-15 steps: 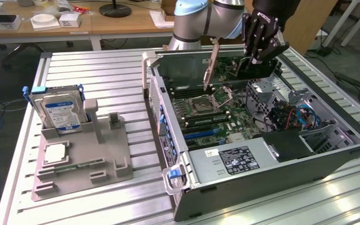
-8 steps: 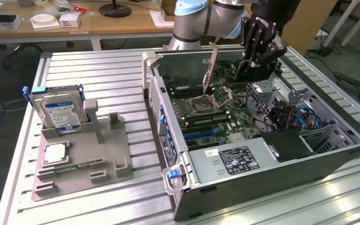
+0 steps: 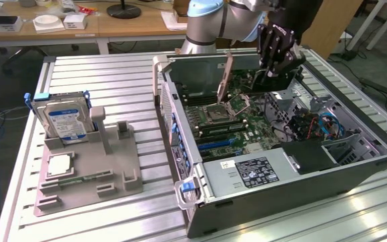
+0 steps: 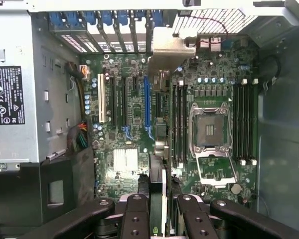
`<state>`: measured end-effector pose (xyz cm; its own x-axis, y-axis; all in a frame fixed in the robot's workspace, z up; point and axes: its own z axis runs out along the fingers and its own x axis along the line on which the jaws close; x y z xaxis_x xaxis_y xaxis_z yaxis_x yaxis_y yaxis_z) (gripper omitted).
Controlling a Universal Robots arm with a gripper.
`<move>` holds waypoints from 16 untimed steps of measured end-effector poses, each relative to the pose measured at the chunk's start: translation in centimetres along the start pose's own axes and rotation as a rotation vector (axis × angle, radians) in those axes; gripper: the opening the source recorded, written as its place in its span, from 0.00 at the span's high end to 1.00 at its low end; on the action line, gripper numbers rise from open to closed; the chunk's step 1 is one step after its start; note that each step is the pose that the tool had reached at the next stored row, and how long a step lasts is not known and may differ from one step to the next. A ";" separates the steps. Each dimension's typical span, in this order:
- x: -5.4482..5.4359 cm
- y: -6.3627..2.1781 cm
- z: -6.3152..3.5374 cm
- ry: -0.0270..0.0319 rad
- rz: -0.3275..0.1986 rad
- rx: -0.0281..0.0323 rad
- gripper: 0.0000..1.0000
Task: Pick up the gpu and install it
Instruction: 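Insert the gpu into the slot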
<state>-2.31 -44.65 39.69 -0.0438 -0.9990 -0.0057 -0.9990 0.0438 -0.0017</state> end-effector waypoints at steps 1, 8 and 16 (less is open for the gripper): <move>-0.1 0.13 0.17 0.0012 0.001 0.0001 0.74; -0.2 0.26 0.77 0.0006 0.004 0.0023 0.74; -0.2 0.35 1.50 0.0002 0.014 0.0056 0.74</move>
<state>-2.65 -44.46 38.19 -0.0582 -0.9983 -0.0056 -0.9983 0.0583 -0.0072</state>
